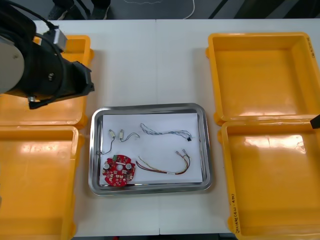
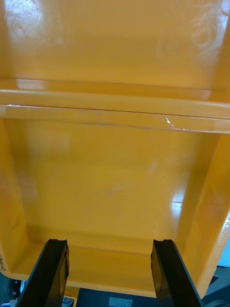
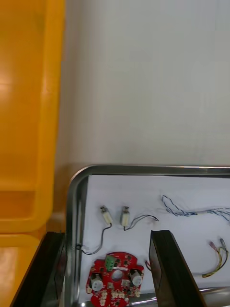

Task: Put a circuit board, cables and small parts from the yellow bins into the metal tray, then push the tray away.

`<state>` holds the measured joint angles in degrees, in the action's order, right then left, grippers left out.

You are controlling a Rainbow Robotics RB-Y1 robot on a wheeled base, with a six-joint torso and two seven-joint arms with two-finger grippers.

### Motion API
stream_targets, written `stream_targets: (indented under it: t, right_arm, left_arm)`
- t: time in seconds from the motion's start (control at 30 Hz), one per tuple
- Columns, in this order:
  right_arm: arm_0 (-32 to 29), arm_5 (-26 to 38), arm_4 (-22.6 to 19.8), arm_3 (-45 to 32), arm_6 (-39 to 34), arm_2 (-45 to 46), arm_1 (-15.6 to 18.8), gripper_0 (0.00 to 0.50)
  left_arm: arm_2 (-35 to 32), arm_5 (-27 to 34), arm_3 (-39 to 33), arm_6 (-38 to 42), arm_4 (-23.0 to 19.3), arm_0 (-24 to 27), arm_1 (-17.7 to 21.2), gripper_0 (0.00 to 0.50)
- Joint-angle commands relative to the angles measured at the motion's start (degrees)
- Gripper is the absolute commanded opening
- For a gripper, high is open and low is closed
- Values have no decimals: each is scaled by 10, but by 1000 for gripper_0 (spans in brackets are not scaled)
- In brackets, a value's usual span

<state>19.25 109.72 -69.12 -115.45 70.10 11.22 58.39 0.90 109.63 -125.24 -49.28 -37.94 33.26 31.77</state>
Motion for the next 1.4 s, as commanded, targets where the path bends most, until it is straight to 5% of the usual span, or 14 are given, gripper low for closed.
stream_targets:
  t: [0.03,0.27,0.67,1.4]
  right_arm:
    - [-5,3,-8,-3,-10,20,30,500]
    - [-5,3,-10,-8,-10,20,30,500]
    - [-5,3,-19,-13,-6,20,31,500]
    - [-1,3,-44,-123,0,-15,31,500]
  left_arm:
    - [-34,4,13,-78,-35,23,67,500]
    - [-57,4,59,-111,-88,21,146,500]
    - [-92,4,127,-220,-127,-6,224,500]
    - [-227,4,60,-339,-164,-202,228,500]
